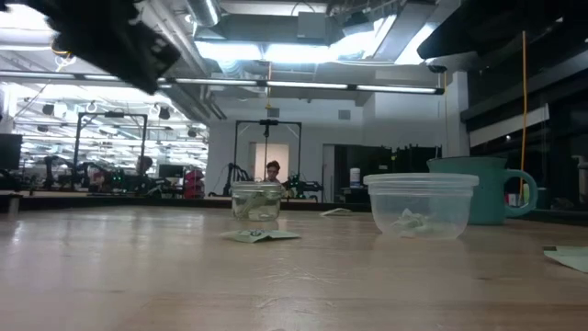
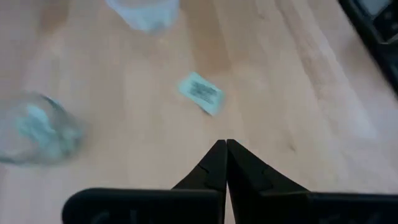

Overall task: Pick and place Stevia / Truvia into bins
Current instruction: Put the stevia packet into the transparent glass container

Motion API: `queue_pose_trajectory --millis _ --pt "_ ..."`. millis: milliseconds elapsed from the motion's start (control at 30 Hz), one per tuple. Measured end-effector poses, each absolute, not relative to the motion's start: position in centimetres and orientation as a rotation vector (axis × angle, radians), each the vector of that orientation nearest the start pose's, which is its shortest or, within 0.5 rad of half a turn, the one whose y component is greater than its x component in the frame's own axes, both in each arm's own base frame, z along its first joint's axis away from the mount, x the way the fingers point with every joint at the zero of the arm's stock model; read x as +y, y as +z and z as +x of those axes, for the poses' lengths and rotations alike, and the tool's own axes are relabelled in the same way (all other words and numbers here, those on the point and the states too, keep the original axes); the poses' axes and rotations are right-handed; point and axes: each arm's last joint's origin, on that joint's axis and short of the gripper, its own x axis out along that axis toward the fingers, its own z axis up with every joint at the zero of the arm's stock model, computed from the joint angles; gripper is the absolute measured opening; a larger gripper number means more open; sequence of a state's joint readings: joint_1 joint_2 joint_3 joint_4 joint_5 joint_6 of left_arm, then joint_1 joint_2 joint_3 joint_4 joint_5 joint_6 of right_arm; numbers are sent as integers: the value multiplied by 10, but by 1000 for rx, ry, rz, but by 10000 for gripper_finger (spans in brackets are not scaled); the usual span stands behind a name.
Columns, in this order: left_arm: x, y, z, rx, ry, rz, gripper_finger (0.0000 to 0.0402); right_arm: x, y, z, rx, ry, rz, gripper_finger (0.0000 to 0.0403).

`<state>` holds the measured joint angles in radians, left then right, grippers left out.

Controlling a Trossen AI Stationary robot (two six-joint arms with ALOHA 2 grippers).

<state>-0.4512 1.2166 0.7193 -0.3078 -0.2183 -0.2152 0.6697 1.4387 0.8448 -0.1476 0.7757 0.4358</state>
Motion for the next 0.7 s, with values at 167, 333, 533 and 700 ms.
queue_pose_trajectory --millis 167,333,533,700 --pt "-120 222 207 924 -70 -50 2 163 218 238 517 -209 -89 13" --pt "-141 232 198 1105 41 -20 1 163 219 238 513 -208 -91 13" --pt "-170 237 189 1210 121 -128 1 163 219 239 509 -195 -128 13" --pt "-187 231 181 1227 128 -139 3 163 225 244 460 -174 -229 13"
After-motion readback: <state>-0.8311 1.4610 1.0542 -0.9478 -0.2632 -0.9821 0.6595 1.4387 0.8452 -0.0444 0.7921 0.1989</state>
